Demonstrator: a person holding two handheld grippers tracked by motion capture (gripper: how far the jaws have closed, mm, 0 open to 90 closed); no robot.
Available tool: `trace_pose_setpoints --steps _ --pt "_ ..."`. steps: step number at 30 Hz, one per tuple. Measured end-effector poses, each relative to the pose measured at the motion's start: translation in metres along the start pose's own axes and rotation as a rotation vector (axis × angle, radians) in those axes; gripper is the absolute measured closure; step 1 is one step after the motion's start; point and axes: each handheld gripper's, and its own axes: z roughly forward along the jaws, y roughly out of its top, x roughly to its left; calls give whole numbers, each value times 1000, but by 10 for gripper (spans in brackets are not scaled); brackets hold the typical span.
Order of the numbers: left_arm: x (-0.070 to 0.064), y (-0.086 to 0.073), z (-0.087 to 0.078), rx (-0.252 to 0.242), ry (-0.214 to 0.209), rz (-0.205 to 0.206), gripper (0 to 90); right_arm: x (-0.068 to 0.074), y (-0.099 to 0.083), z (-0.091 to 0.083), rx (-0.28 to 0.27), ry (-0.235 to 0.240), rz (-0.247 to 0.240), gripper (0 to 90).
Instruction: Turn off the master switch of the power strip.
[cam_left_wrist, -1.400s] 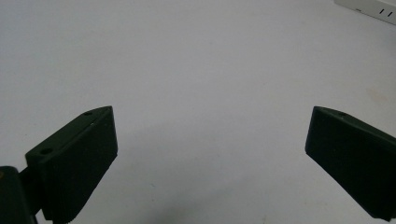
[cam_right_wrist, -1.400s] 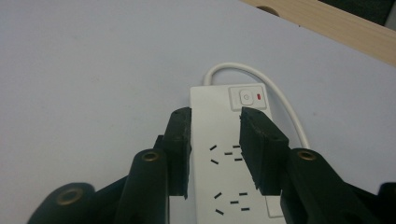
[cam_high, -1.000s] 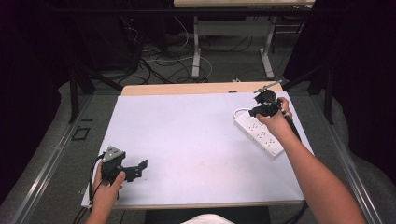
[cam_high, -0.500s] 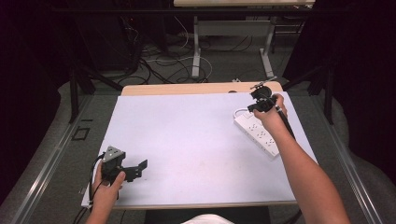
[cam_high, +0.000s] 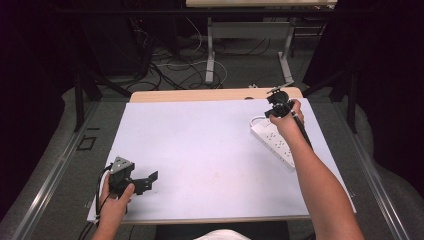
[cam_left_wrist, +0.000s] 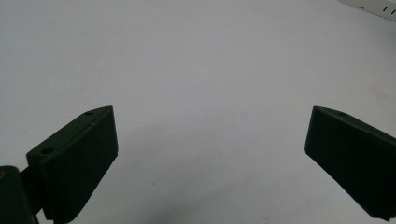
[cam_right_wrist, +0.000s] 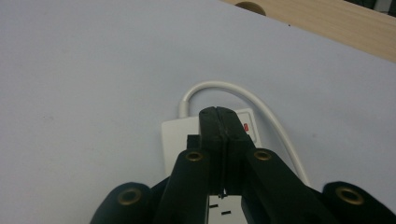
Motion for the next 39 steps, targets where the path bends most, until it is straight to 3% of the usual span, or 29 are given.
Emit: trace_pose_setpoints --steps 10,39 --pt "0 0 0 -5 4 -8 27 -6 1 9 19 -10 44 900" --pt "3 -1 -3 -5 17 -19 28 -17 -1 49 42 -24 96 900"
